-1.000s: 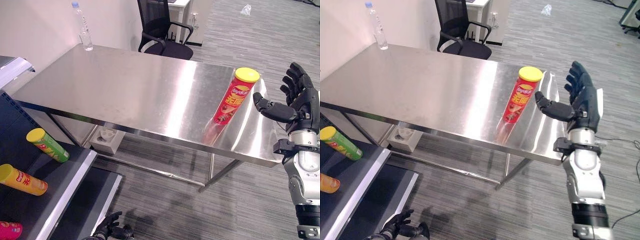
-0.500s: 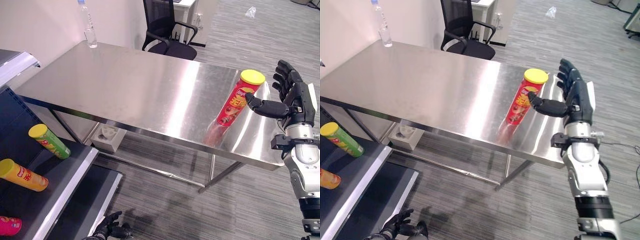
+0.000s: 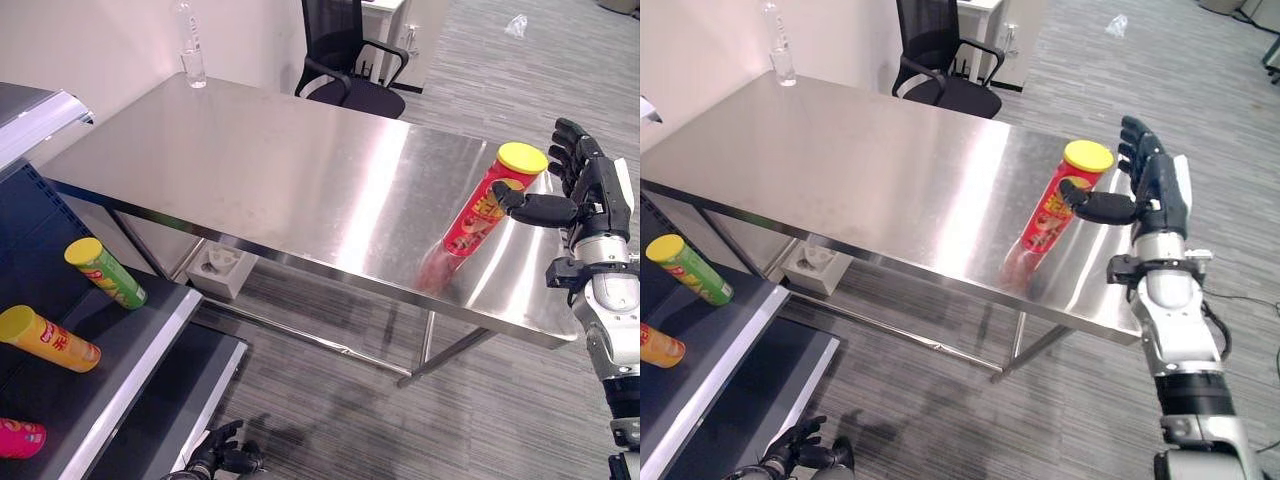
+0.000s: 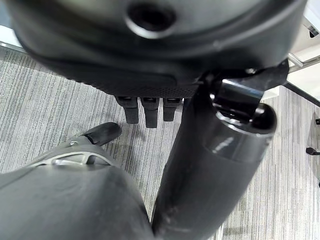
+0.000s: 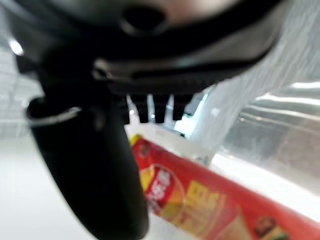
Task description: Put the goods on the table back onto the shelves and tidy them up.
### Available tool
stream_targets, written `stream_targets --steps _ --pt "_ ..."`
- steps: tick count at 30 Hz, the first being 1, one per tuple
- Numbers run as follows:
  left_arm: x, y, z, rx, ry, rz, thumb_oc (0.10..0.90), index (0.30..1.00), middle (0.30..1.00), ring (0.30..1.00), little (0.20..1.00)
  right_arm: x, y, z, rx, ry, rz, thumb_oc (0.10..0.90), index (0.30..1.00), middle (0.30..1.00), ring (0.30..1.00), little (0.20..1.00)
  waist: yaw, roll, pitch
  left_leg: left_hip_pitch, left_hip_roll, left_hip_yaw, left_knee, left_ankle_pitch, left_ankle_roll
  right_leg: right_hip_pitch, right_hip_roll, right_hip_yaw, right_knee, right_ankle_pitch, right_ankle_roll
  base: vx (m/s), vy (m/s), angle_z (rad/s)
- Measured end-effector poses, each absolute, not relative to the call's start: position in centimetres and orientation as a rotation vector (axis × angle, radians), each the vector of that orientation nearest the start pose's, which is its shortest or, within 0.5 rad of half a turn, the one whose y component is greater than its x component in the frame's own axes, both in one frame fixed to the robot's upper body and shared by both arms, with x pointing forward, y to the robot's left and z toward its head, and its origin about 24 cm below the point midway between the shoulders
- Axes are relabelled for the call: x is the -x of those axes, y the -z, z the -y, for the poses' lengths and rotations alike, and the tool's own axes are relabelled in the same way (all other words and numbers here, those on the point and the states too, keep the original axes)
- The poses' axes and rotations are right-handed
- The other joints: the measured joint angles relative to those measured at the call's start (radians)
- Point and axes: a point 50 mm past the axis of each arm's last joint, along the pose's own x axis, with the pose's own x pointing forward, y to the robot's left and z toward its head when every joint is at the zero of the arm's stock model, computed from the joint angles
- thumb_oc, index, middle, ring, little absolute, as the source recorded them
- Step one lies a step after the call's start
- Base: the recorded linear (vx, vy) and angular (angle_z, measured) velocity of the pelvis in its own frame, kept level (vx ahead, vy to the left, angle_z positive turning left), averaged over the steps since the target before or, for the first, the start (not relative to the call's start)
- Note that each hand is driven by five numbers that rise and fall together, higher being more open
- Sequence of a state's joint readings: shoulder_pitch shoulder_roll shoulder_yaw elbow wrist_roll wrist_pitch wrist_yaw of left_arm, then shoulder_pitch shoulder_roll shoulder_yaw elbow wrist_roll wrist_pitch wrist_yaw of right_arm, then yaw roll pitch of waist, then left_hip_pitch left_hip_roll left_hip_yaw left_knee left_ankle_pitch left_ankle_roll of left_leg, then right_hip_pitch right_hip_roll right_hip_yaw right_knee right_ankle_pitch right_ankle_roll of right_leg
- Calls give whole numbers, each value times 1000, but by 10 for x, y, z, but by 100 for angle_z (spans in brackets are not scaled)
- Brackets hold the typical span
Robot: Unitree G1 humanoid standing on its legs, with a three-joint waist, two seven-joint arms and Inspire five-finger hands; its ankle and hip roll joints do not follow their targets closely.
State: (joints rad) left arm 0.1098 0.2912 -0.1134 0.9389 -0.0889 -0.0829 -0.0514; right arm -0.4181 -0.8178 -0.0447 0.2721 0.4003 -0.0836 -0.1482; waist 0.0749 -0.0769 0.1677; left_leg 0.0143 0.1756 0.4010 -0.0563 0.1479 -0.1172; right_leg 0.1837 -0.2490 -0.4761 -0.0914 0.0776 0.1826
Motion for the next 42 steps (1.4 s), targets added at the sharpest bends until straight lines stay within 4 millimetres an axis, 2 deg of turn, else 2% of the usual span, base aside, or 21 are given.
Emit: stream_targets --steps 7,9,12,21,27,28,29,42 --pt "-111 140 -242 -185 -48 -975 800 900 900 900 900 -319 -198 302 353 227 321 800 900 900 900 900 3 0 0 1 0 -2 0 0 0 4 0 -10 0 0 0 4 -2 2" --pt "-112 139 -242 -184 -49 -973 800 900 900 900 900 -320 -197 302 340 223 316 800 900 900 900 900 20 0 0 0 0 -2 0 0 0 5 0 -11 0 0 -1 0 0 0" --pt "-112 139 -242 -184 -50 -971 800 900 900 900 900 -320 -197 302 311 214 315 800 900 900 900 900 25 -3 2 0 -1 -6 0 0 0 9 1 -14 0 -1 -1 2 -4 3" --pt "-113 138 -245 -185 -60 -968 800 900 900 900 900 -334 -197 304 293 217 265 800 900 900 900 900 23 -15 8 2 -1 -9 0 0 0 12 1 -15 0 -1 -1 0 0 0" --pt "-113 138 -245 -182 -62 -968 800 900 900 900 900 -334 -196 306 342 189 227 800 900 900 900 900 23 -16 9 2 -1 -11 0 1 1 12 1 -16 0 -1 -1 0 0 0" --pt "-112 138 -246 -183 -62 -968 800 900 900 900 900 -334 -196 306 342 189 226 508 462 462 462 462 22 -16 9 2 -1 -11 0 1 1 12 1 -16 0 -1 -1 0 0 0" --pt "-112 138 -246 -183 -62 -968 800 900 900 900 900 -334 -196 306 342 188 225 400 300 300 300 300 22 -16 9 3 -1 -11 0 1 1 12 1 -16 0 -1 -1 0 0 0" --pt "-113 138 -246 -184 -63 -969 800 900 900 900 900 -336 -198 303 337 163 227 400 300 300 300 300 22 -18 10 4 0 -11 0 1 1 14 2 -17 0 -1 -1 0 0 0"
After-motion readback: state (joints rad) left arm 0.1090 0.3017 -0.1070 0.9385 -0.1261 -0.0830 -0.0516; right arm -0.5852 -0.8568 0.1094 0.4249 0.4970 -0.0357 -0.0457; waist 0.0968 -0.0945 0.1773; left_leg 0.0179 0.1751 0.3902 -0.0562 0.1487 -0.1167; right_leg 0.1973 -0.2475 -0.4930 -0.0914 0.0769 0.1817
